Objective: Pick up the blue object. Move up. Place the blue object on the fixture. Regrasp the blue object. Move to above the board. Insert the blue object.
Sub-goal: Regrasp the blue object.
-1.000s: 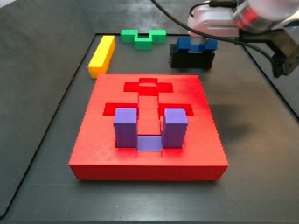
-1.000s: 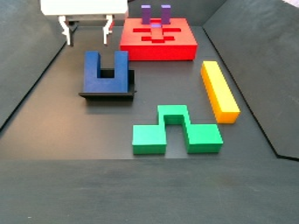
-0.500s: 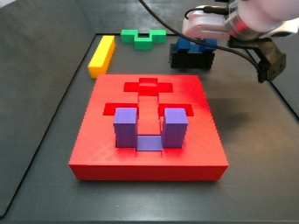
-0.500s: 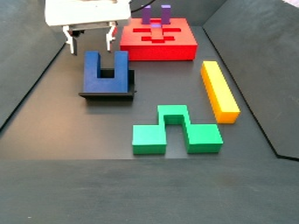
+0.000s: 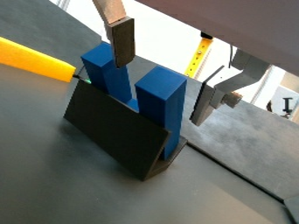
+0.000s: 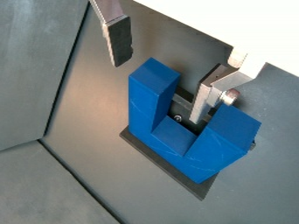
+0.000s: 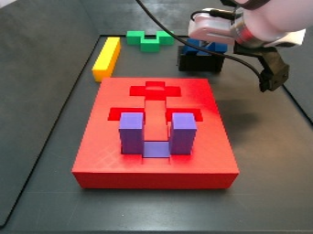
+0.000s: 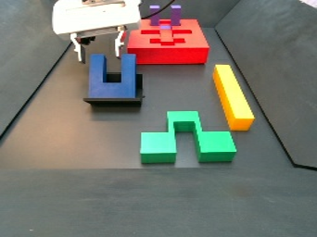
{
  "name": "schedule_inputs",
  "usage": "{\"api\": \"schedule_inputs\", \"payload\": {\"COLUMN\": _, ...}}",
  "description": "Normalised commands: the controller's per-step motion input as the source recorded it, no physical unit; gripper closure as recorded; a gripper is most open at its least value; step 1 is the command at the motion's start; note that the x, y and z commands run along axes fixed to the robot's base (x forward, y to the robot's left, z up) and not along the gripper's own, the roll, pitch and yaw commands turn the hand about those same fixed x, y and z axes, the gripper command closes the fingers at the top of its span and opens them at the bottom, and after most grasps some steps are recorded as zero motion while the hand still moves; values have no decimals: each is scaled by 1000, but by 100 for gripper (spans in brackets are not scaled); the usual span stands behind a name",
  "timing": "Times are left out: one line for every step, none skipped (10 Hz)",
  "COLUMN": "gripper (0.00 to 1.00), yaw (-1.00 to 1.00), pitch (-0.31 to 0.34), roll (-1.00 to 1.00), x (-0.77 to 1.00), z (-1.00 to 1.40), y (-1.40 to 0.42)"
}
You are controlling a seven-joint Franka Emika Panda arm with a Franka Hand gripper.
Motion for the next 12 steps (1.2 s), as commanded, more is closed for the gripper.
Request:
{"api": "schedule_inputs", "payload": {"gripper": 0, "yaw": -154, "pitch": -86, "roll": -651, "x": 649, "z": 0, "y": 117}}
{"api": "schedule_inputs", "payload": {"gripper": 0, "yaw": -226, "pitch": -360, "roll": -809, "x": 383, "z": 203, "y": 129}}
{"api": "schedule_inputs", "payload": {"gripper": 0, "yaw": -177, "pitch": -437, "roll": -771, "x": 160, "z": 286, "y": 143}}
{"api": "schedule_inputs", "payload": {"gripper": 0, "yaw": -37, "pitch": -246, "roll": -551, "x": 0, "z": 217, "y": 166}}
{"api": "schedule_inputs", "payload": {"gripper": 0, "yaw": -3, "pitch": -154, "roll": -246, "x": 0, "z": 86, "y": 77}}
{"api": "schedule_inputs", "payload": {"gripper": 0, "yaw": 0, "pitch": -120, "roll": -17, "x": 0, "z": 0, "y": 17}}
{"api": "schedule_inputs", "payload": {"gripper": 0, "yaw": 0, "pitch": -57, "roll": 0, "x": 0, "z": 0, "y": 0}}
{"api": "schedule_inputs", "payload": {"gripper": 0, "yaw": 0, "pitch": -63, "roll": 46, "x": 0, "z": -23, "y": 0}}
{"api": "schedule_inputs", "payload": {"gripper": 0, "yaw": 0, "pitch": -83, "roll": 211, "x": 0, "z": -120, "y": 0}}
{"api": "schedule_inputs", "payload": {"gripper": 0, "yaw": 0, "pitch": -94, "roll": 234, "x": 0, "z": -103, "y": 0}}
{"api": "schedule_inputs", "payload": {"gripper": 0, "yaw": 0, "pitch": -149, "roll": 263, "x": -11, "z": -191, "y": 0}}
{"api": "schedule_inputs", "payload": {"gripper": 0, "yaw": 0, "pitch": -214, "roll": 226, "x": -31, "z": -200, "y": 0}}
